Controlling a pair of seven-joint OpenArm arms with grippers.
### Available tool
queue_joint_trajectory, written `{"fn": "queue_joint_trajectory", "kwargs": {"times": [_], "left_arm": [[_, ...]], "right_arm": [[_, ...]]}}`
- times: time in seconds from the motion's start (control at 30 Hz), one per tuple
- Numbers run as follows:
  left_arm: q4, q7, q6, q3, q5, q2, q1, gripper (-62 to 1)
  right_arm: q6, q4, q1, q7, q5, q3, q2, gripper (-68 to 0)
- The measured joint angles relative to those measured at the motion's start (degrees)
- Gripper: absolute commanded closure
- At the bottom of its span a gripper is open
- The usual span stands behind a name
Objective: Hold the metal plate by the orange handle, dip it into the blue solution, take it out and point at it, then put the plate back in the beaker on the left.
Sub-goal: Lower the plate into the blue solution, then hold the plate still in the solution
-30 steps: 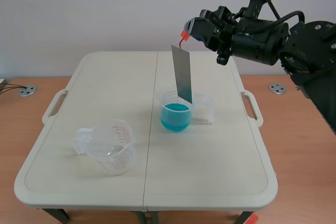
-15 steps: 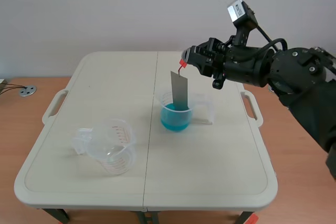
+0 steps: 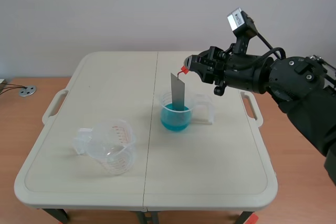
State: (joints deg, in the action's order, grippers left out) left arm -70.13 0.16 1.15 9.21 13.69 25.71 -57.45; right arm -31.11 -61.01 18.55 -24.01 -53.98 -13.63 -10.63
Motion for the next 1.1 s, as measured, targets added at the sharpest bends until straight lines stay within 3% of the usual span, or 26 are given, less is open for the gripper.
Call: {"fn": "queue_joint_trajectory", "kwargs": {"times": [1.1], "left_arm": [[0.02,-0.02,-0.02,0.52,0.04,0.02,0.02,-1.6]], "right_arm": [[0.00,0.00,0.00,1.03,0.22,0.00,0.00,-1.5]]}}
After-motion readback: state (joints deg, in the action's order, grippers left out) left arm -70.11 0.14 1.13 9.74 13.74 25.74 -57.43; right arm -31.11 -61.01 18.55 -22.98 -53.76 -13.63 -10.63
